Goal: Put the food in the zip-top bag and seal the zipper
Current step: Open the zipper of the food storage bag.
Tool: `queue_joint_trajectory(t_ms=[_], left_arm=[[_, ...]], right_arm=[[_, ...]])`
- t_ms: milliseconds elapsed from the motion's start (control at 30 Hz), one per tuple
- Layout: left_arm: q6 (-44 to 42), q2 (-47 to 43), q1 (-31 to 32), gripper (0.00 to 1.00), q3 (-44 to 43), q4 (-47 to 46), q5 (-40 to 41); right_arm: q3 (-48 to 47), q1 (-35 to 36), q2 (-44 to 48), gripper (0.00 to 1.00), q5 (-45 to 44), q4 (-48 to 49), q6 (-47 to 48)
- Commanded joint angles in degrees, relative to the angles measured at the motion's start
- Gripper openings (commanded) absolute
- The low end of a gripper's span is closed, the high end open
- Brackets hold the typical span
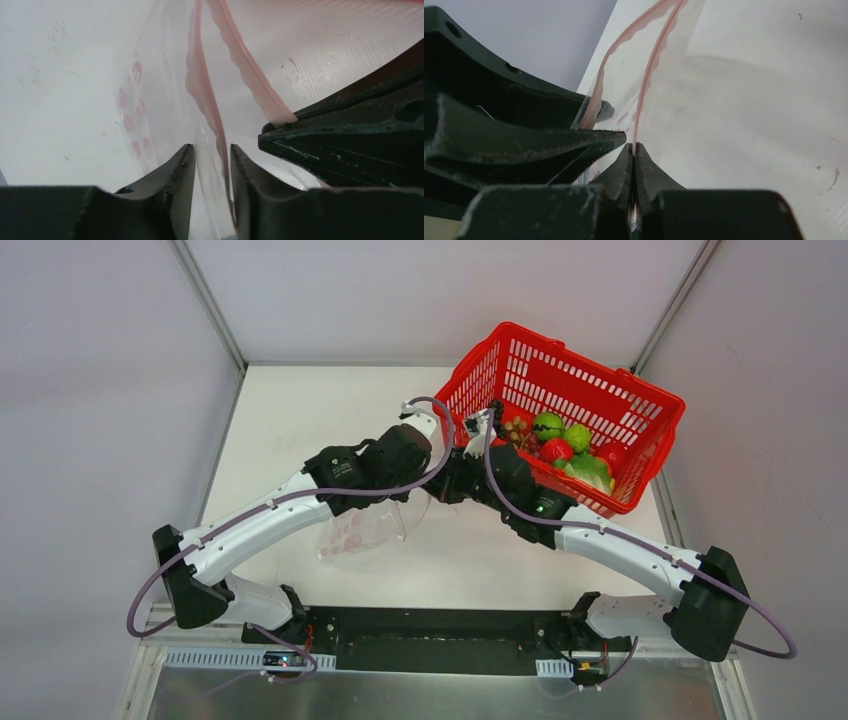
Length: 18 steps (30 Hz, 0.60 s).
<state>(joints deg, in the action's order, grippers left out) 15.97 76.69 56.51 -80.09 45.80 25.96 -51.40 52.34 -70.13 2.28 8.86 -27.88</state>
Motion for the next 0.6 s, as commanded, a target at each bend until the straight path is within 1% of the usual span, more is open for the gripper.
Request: queue_joint_trajectory(t_ms=[0, 33, 67, 100, 167, 233, 333, 400, 500, 567], left_arm=[[-0.5, 1.5, -0.5, 0.23, -3.3, 1.9, 1.8], [-0.4, 1.2, -0.5, 0.17, -3.2, 2.0, 2.0], [-0.3, 0.7, -0.5, 0.13, -2.9, 1.8, 1.9], [-0.2, -0.2, -0.5, 0.12, -2.7, 1.3, 1.5], [-0.1, -2.2, -0.5, 0.05, -2.4, 0.5, 0.9], [-0.3, -4.4, -0.5, 0.0, -2.2, 0.9, 2.8], [-0.3, -8.3, -1.0, 0.0, -0.5, 3.2, 10.0], [0.4, -11.1, -1.8, 0.0, 2.1, 3.9, 12.8], [2.1, -15.3, -2.9, 0.0, 6.8, 2.1, 12.7], [2.9, -17.2, -3.1, 0.0, 9.1, -0.3, 10.1]], right_arm=[[0.9, 0.2, 1.7, 0.0, 0.2, 4.3, -0.3], [1.0, 0.1, 1.7, 0.0, -0.4, 3.9, -0.3], [0.9, 0.1, 1.5, 0.0, -1.5, 3.2, -0.3], [0.7, 0.1, 0.8, 0.0, -3.0, 1.6, -0.2], [0.4, 0.1, -0.6, 0.0, -6.7, -1.3, 0.0], [0.5, -0.1, -1.7, 0.0, -10.6, -3.8, 0.0], [1.3, -0.4, -2.1, 0.0, -15.8, -6.9, 0.1], [1.1, -1.0, -2.4, 0.0, -17.5, -8.5, 0.4], [0.0, -1.2, -3.2, 0.0, -16.9, -10.3, 1.1], [-0.8, -1.1, -3.9, 0.01, -14.3, -9.9, 1.5]])
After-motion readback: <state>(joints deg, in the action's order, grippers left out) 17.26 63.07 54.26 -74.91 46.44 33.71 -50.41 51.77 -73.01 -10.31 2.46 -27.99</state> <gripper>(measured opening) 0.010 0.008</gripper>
